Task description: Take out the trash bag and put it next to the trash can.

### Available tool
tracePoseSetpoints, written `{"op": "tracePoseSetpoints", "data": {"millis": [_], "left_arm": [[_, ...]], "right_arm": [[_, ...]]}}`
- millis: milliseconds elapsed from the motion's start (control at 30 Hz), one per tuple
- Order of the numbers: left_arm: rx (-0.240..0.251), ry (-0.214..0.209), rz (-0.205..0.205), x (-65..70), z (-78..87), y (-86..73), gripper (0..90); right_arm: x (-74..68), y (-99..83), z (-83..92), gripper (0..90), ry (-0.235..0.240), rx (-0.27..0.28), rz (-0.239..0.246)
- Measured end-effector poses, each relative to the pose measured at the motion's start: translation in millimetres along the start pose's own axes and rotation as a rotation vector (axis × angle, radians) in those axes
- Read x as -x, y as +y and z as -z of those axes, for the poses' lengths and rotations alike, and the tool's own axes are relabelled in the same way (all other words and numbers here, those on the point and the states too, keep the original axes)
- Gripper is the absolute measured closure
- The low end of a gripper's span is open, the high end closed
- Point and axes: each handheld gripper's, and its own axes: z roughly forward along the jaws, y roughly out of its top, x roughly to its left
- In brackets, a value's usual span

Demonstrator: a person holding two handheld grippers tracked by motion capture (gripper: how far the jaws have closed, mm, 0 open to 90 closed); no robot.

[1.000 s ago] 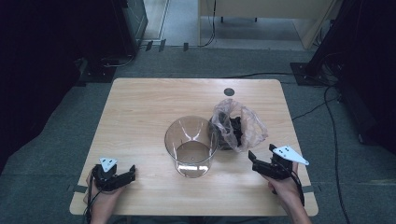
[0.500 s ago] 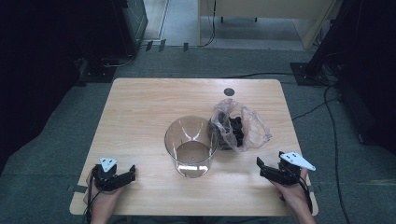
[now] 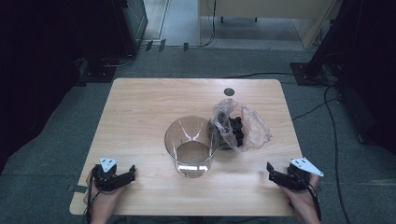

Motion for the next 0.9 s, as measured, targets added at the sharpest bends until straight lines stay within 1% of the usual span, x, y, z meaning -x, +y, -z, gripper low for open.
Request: {"op": "tracePoseSetpoints", "data": {"millis": [133, 167, 200, 233, 367, 467, 533, 900], "left_arm": [[0.000, 0.000, 0.001, 0.0, 0.1, -0.1, 9.8], [0.000, 0.001, 0.001, 0.0, 0.1, -0.1, 9.8], [0.000, 0.001, 0.001, 0.0, 0.1, -0.1, 9.8], [0.000, 0.001, 0.001, 0.0, 0.1, -0.1, 9.8], [0.001, 0.001, 0.001, 0.0, 0.3, -0.3, 9.8], [0.000, 0.001, 0.001, 0.0, 0.4, -0.4, 9.8], [0.001, 0.001, 0.001, 0.0, 0.5, -0.6, 9.8], [0.000, 0.000, 0.001, -0.1, 0.5, -0.5, 9.8]], "right_arm": [[2.0, -7.0, -2.3, 5.8, -0.035, -0.048, 0.017], [2.8, -7.4, -2.5, 5.8, -0.035, -0.065, 0.013], [3.5, -7.7, -2.2, 5.8, -0.038, -0.071, 0.010], [4.2, -8.0, -2.2, 5.8, -0.045, -0.076, 0.011], [5.6, -8.8, -4.8, 6.1, -0.079, -0.140, 0.010], [3.5, -9.2, -4.8, 6.5, -0.089, -0.141, 0.033], [3.9, -9.4, -4.4, 6.5, -0.087, -0.145, 0.027], [4.0, -9.4, -4.3, 6.5, -0.087, -0.145, 0.027]]}}
